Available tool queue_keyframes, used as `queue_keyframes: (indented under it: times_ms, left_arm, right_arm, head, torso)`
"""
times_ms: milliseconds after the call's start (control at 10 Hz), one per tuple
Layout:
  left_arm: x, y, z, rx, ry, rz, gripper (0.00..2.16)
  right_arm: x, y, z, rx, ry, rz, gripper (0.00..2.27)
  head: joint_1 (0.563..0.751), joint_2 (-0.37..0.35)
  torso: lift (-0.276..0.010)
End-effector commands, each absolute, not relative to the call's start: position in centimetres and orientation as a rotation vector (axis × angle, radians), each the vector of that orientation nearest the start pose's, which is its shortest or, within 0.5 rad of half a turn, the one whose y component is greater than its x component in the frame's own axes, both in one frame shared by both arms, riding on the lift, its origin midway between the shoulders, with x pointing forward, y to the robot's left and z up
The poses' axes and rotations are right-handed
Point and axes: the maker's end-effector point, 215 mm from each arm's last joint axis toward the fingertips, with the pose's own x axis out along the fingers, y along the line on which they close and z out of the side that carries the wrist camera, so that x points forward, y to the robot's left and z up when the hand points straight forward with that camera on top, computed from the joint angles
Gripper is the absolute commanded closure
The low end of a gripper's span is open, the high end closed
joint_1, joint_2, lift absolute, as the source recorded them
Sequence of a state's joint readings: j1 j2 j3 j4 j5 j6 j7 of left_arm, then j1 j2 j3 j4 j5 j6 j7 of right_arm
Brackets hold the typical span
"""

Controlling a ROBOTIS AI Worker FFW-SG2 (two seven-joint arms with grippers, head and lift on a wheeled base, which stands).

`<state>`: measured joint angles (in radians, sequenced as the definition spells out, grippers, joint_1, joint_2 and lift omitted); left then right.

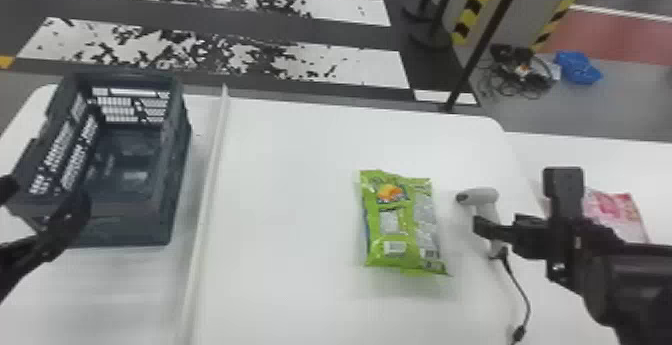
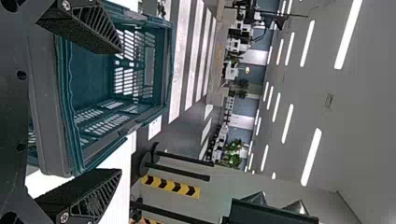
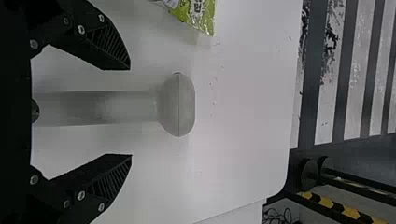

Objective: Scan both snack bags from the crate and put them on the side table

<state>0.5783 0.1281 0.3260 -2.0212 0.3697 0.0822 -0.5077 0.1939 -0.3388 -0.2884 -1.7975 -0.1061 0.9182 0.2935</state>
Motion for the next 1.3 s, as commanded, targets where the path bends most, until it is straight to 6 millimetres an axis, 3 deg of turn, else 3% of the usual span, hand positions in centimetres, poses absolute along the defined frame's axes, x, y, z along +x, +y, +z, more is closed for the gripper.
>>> queue_keyframes:
  times_ms: [0,200,600,900,1200]
  left_arm:
    - [40.2,30.8,-36.0,-0.14,0.113,-0.273,0.09]
    - [40.3,30.7,-36.1,-0.143,0.113,-0.272,0.09]
    - [40.3,30.7,-36.3,-0.142,0.116,-0.274,0.09]
    - [40.3,30.5,-36.5,-0.146,0.119,-0.276,0.09]
    - [40.3,30.6,-36.6,-0.146,0.122,-0.276,0.09]
  right_arm:
    - [42.4,-43.0,-48.4,0.051,0.796,-0.011,0.05]
    - [40.2,-39.5,-47.5,0.256,0.831,0.1,0.06]
    - [37.7,-33.8,-48.9,0.423,0.946,0.265,0.06]
    - [37.7,-31.5,-51.9,0.381,1.025,0.303,0.06]
    - [38.8,-30.8,-52.6,0.411,1.03,0.332,0.06]
  head:
    - [0.695,-0.183]
    - [0.695,-0.159]
    - [0.695,-0.071]
    - [0.695,-0.029]
    - [0.695,-0.007]
  torso:
    - [-0.087]
    - [-0.087]
    - [-0.087]
    - [-0.087]
    - [-0.087]
